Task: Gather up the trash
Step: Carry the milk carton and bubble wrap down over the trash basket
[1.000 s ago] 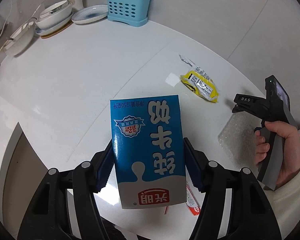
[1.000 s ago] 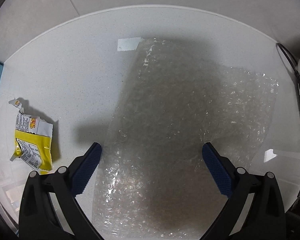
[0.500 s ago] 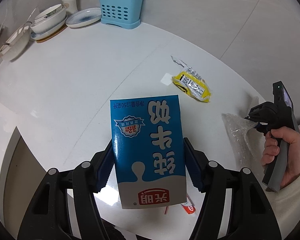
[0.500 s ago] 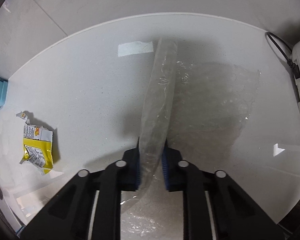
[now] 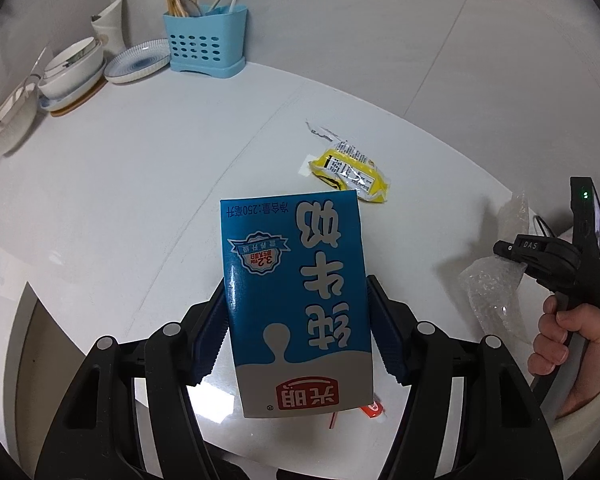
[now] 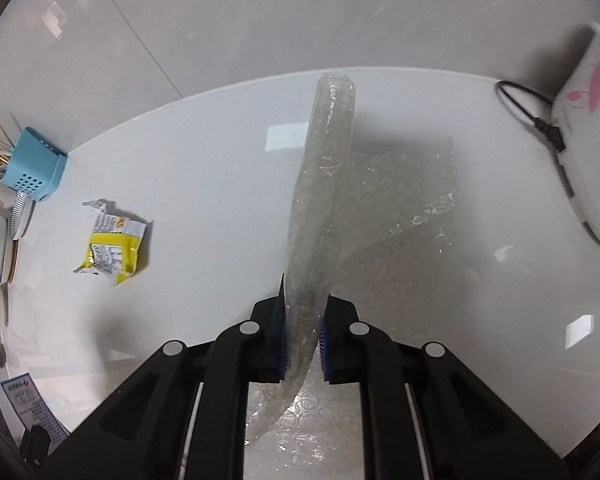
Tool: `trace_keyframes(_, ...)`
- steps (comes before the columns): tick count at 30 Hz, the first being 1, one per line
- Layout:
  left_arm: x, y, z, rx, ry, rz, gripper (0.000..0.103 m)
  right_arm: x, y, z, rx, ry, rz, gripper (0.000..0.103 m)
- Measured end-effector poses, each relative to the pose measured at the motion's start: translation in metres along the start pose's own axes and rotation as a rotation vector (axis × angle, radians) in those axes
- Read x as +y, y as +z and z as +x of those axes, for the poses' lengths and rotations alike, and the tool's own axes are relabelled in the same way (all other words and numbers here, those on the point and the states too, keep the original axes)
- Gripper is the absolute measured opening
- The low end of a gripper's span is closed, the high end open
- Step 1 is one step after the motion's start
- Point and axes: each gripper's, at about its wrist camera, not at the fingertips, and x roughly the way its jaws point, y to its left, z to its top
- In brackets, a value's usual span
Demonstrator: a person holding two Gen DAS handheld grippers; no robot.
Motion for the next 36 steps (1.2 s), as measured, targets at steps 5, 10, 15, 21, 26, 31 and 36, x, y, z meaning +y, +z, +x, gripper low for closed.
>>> trace_keyframes(5,-0.002,-0.002,-0.012,-0.015,-0.05,0.084,0.063,0.012,-0.03,-0.052,-0.108,-0.021,-0.024,0.011)
trace_keyframes(10,0.001,-0.012,-0.028,-0.03,-0.095,0.152,0.063,0.021,-0.062,-0.095,-0.191,-0.029,-0.035,0.011)
trace_keyframes(15,0.007,-0.025,-0.047,-0.048,-0.129,0.212,0.063,0.026,-0.105,-0.13,-0.26,-0.042,-0.026,0.011)
trace_keyframes(21,0.016,-0.052,-0.073,-0.02,-0.148,0.281,0.063,0.034,-0.163,-0.161,-0.31,-0.052,-0.012,0.011)
trace_keyframes(26,0.034,-0.081,-0.094,-0.032,-0.171,0.317,0.063,0.041,-0.211,-0.176,-0.33,-0.056,0.007,0.011)
trace_keyframes(31,0.056,-0.11,-0.113,-0.043,-0.181,0.336,0.063,0.056,-0.255,-0.189,-0.343,-0.064,0.008,0.011)
trace_keyframes(36,0.078,-0.138,-0.13,-0.046,-0.186,0.344,0.063,0.073,-0.296,-0.2,-0.343,-0.057,-0.019,0.011)
